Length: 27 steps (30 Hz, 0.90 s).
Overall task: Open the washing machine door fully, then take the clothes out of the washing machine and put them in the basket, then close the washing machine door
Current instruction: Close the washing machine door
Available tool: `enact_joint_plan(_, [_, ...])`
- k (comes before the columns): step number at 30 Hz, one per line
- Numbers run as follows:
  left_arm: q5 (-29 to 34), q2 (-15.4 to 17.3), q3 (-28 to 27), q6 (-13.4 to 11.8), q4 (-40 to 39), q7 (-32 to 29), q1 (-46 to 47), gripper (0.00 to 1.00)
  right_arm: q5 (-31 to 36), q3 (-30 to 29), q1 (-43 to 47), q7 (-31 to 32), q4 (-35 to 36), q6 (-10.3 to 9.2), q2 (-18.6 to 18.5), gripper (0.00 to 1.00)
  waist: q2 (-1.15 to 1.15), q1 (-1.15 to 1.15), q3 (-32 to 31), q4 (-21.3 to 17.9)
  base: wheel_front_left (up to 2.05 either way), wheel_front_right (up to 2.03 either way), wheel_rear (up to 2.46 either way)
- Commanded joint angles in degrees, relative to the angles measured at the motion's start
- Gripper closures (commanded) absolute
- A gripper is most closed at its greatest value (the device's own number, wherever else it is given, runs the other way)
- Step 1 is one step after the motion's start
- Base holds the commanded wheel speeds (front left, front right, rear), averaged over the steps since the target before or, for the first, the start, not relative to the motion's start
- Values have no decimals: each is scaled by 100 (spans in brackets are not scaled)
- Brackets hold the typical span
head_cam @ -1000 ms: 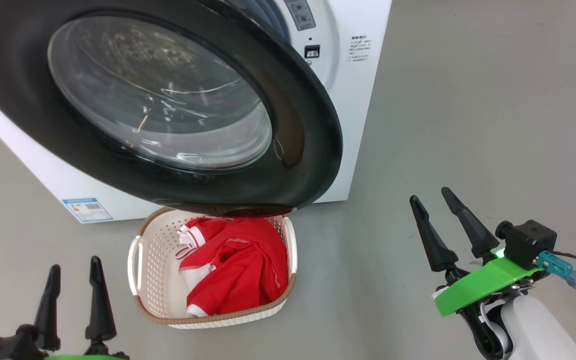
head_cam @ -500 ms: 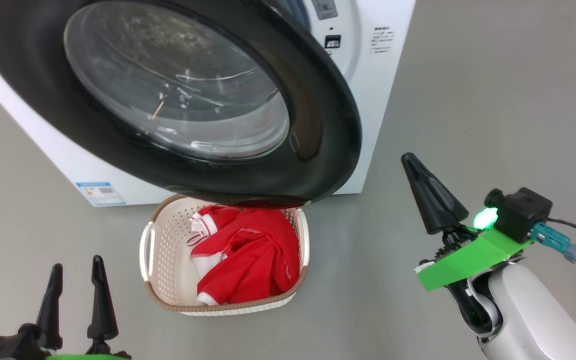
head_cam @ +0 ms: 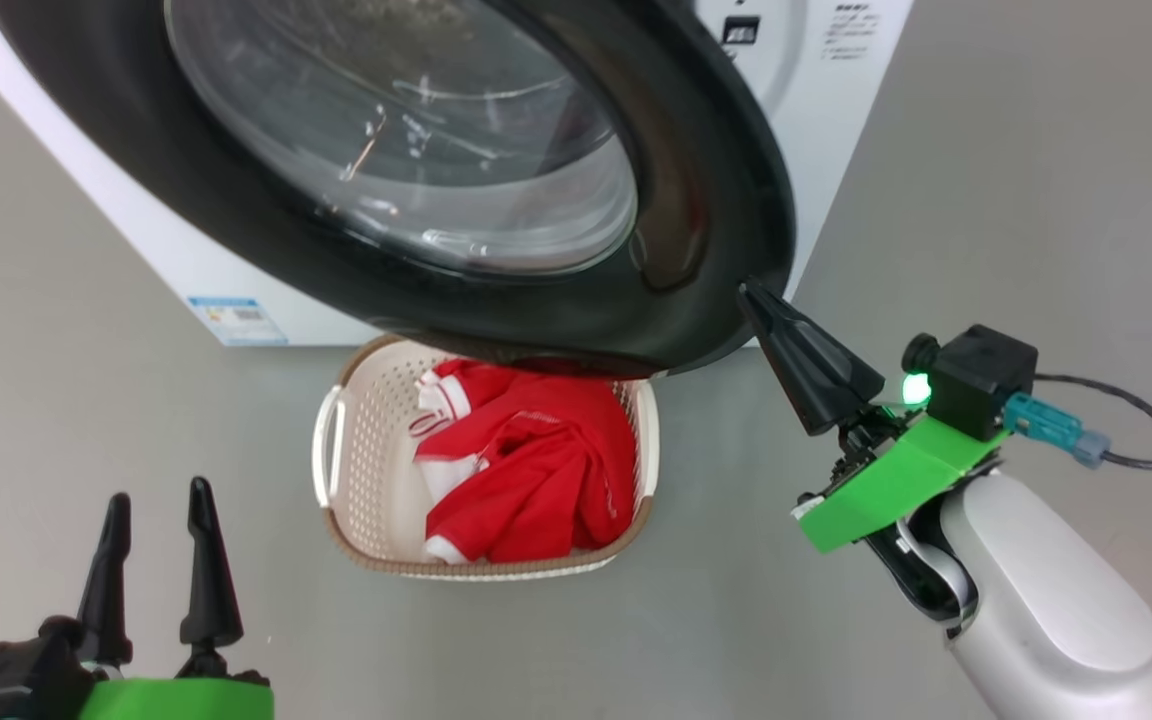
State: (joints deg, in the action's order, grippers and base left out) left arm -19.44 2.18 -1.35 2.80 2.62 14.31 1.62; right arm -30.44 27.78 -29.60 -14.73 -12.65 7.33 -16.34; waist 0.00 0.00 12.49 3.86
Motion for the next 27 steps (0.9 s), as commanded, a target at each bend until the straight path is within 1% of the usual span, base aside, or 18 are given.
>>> enact_joint_plan(1, [-44, 71, -142, 26, -129, 69, 210, 0, -30, 171, -162, -27, 40, 16, -1, 100, 0, 0, 193, 150, 0, 0, 0])
enact_joint_plan(4, [-83, 71, -109, 16, -118, 69, 289, 0, -28, 318, -325, -27, -109, 16, -67, 100, 0, 0, 323, 227, 0, 0, 0])
enact_joint_plan(13, [-135, 70, -87, 31, -81, 69, 456, 0, 18, 497, -668, -27, -396, 16, -215, 100, 0, 0, 545, 391, 0, 0, 0])
enact_joint_plan(27, [-186, 70, -70, 37, -60, 69, 588, 0, 105, 316, -992, -27, -578, 16, -471, 100, 0, 0, 791, 525, 0, 0, 0])
